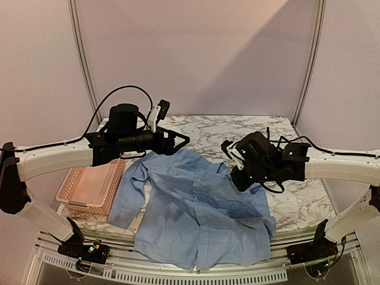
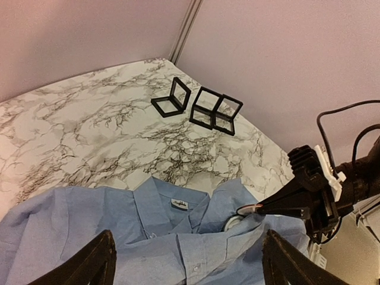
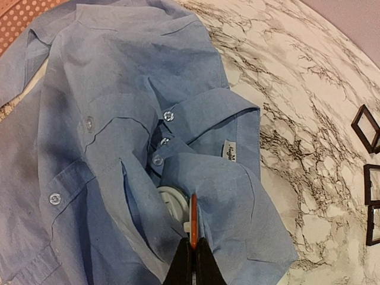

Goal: Remove the brooch from the garment
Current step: Remove the brooch from the flattened clothing.

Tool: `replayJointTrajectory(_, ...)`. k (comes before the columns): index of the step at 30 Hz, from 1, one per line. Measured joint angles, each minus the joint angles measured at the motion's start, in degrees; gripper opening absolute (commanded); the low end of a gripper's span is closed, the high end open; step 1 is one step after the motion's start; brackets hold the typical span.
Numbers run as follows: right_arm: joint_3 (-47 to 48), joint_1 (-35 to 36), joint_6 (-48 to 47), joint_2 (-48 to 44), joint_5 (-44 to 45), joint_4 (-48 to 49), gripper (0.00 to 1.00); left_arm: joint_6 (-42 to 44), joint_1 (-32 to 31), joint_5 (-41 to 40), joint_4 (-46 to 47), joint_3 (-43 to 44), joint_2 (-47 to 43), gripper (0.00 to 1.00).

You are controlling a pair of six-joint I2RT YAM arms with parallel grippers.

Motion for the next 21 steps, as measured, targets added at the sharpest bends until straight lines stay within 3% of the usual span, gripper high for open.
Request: replayJointTrajectory(21, 5.2, 0.2, -6.9, 3.3, 12.8, -12.7, 0.00, -0.9, 0.0, 1.8, 0.3, 0.0, 0.9, 0.86)
